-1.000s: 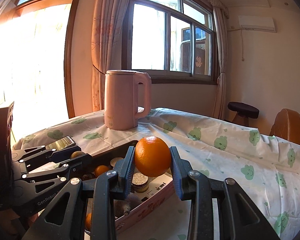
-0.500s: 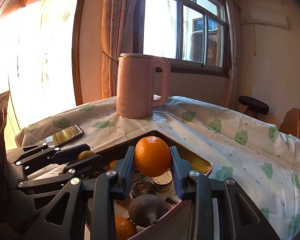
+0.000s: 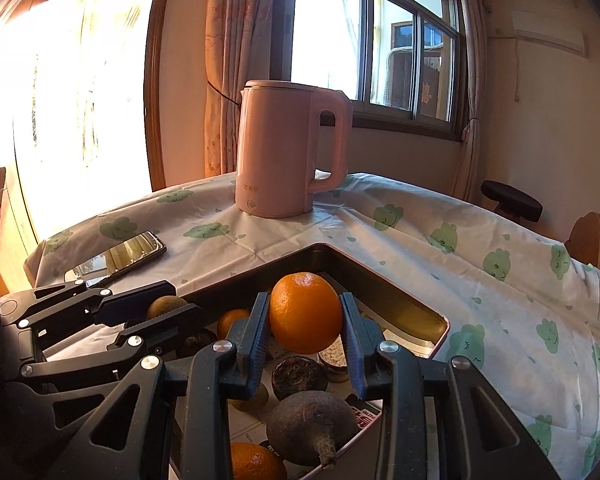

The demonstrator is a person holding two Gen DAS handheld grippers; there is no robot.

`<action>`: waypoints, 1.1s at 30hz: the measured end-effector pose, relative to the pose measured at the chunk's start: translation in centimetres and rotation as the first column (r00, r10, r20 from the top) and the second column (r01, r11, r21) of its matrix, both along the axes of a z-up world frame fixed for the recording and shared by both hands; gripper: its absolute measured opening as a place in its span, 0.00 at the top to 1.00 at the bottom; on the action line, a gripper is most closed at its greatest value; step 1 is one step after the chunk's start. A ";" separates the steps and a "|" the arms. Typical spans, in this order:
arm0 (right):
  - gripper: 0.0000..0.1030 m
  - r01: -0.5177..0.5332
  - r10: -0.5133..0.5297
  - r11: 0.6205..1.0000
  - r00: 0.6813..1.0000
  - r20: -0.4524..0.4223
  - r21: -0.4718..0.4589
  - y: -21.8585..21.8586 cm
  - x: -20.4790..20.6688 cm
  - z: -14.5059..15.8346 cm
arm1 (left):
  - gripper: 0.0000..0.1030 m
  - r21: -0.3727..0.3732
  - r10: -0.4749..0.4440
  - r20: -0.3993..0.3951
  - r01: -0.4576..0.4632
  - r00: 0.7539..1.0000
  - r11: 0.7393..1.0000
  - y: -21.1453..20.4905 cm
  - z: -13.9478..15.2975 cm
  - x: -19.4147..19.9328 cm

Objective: Organize fruits
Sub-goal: 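Lower the orange into the tin box with the right tool while the left tool lowers the brown fruit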

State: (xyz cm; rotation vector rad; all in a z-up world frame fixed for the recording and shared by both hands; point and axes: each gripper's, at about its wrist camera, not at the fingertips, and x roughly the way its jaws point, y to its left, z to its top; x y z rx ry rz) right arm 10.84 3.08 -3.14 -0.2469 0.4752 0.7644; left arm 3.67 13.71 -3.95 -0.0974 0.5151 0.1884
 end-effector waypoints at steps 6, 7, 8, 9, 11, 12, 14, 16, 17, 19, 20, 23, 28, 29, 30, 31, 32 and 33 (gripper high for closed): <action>0.65 -0.004 0.003 1.000 1.000 -0.013 -0.018 0.6 0.1 -0.4 | 0.73 -0.007 0.000 -0.004 0.000 1.000 1.000 0.2 -0.1 0.0; 0.65 -0.004 0.004 1.000 1.000 -0.016 -0.021 0.7 0.1 -0.5 | 0.73 -0.009 0.001 -0.005 -0.001 1.000 1.000 0.3 -0.1 0.0; 0.65 -0.005 0.005 1.000 1.000 -0.019 -0.025 0.8 0.1 -0.5 | 0.73 -0.011 0.002 -0.007 -0.002 1.000 1.000 0.3 -0.2 0.0; 0.65 -0.006 0.006 1.000 1.000 -0.023 -0.030 0.9 0.2 -0.6 | 0.73 -0.013 0.001 -0.009 -0.001 1.000 1.000 0.4 -0.2 0.0; 0.65 -0.009 0.007 0.999 1.000 -0.030 -0.041 1.2 0.4 -0.8 | 0.73 -0.011 0.004 -0.013 -0.004 1.000 1.000 0.4 -0.2 0.0; 0.65 -0.009 0.008 0.999 0.999 -0.033 -0.046 1.3 0.4 -0.9 | 0.73 -0.012 0.004 -0.015 -0.005 1.000 1.000 0.5 -0.2 0.0; 0.65 -0.010 0.008 0.999 0.999 -0.037 -0.050 1.4 0.4 -1.0 | 0.73 -0.016 0.005 -0.019 -0.005 1.000 1.000 0.5 -0.2 0.1; 0.65 -0.009 0.006 0.999 0.999 -0.041 -0.053 1.5 0.5 -1.1 | 0.73 -0.019 0.006 -0.024 -0.007 1.000 1.000 0.6 -0.3 0.2; 0.65 -0.009 0.006 0.998 0.999 -0.043 -0.056 1.6 0.5 -1.2 | 0.73 -0.020 0.008 -0.027 -0.008 1.000 1.000 0.7 -0.3 0.2; 0.65 -0.008 0.005 0.998 0.999 -0.048 -0.064 1.7 0.6 -1.3 | 0.73 -0.025 0.006 -0.030 -0.007 1.000 1.000 0.7 -0.3 0.2; 0.65 -0.009 0.005 0.998 0.999 -0.050 -0.068 1.8 0.6 -1.3 | 0.73 -0.027 0.007 -0.033 -0.007 0.999 1.000 0.8 -0.3 0.2; 0.65 -0.011 0.006 0.997 0.998 -0.056 -0.071 1.9 0.7 -1.4 | 0.73 -0.032 0.005 -0.038 -0.007 0.999 0.999 0.9 -0.4 0.3; 0.65 -0.020 0.014 0.997 0.998 -0.066 -0.076 2.0 0.8 -1.5 | 0.73 -0.031 0.007 -0.041 -0.008 0.999 0.999 0.9 -0.4 0.2; 0.65 -0.022 0.017 0.997 0.997 -0.069 -0.075 2.0 0.8 -1.5 | 0.73 -0.029 0.009 -0.041 -0.010 0.999 1.000 0.9 -0.4 0.2; 0.65 -0.025 0.019 0.997 0.997 -0.072 -0.072 2.0 0.8 -1.5 | 0.73 -0.026 0.012 -0.039 -0.013 0.999 1.000 0.9 -0.4 0.2; 0.65 -0.027 0.022 0.997 0.997 -0.075 -0.069 1.9 0.8 -1.5 | 0.73 -0.025 0.013 -0.037 -0.013 0.999 1.000 0.8 -0.4 0.2; 0.65 -0.030 0.025 0.997 0.997 -0.077 -0.066 1.9 0.9 -1.5 | 0.73 -0.025 0.011 -0.037 -0.012 0.999 1.000 0.9 -0.4 0.2; 0.64 -0.031 0.025 0.997 0.997 -0.077 -0.066 1.8 0.8 -1.5 | 0.73 -0.026 0.009 -0.037 -0.010 0.999 1.000 0.9 -0.5 0.2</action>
